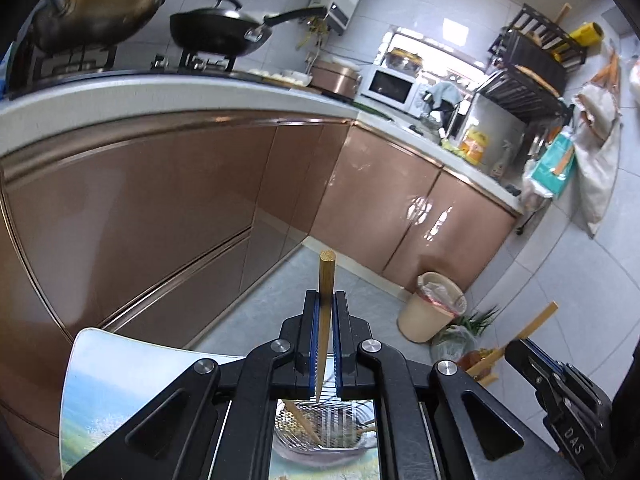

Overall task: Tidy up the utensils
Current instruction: 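Lift the chopstick with the left gripper while the right gripper carries its chopstick over the wire holder, then open the left gripper over the wire holder while the right gripper releases its chopstick there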

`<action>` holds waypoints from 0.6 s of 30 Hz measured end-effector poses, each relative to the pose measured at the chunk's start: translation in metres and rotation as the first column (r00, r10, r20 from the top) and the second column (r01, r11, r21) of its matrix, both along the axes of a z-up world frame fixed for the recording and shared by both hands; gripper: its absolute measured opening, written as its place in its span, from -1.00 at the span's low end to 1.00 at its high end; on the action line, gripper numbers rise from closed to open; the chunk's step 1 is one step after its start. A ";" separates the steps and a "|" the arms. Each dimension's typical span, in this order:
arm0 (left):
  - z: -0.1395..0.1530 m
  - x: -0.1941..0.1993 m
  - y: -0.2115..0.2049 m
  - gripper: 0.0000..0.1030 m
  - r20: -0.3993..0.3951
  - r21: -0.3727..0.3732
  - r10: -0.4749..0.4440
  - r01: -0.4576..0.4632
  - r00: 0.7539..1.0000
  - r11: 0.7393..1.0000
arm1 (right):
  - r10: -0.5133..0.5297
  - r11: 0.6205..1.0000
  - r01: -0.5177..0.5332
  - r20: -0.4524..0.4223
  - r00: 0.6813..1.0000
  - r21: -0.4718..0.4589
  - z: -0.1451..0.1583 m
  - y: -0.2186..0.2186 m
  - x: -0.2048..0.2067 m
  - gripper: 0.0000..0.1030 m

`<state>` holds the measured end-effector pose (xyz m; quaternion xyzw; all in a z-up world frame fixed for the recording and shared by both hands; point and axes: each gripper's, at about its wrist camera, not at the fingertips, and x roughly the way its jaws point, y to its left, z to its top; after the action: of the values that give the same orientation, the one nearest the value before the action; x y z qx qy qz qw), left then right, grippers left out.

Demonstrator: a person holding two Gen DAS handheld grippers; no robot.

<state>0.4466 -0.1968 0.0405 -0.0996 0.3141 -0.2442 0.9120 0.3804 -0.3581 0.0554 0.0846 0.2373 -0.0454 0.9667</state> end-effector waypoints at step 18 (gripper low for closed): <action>-0.052 -0.012 0.001 -0.88 -0.021 0.124 0.013 -0.010 1.000 0.992 | -0.052 0.999 0.053 -0.089 0.995 0.002 -0.072 0.005 -0.002 -0.85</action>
<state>0.4344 -0.1953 -0.0112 -0.0471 0.3381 -0.2178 0.9144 0.3786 -0.3533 -0.0166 0.0907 0.2780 -0.0740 0.9534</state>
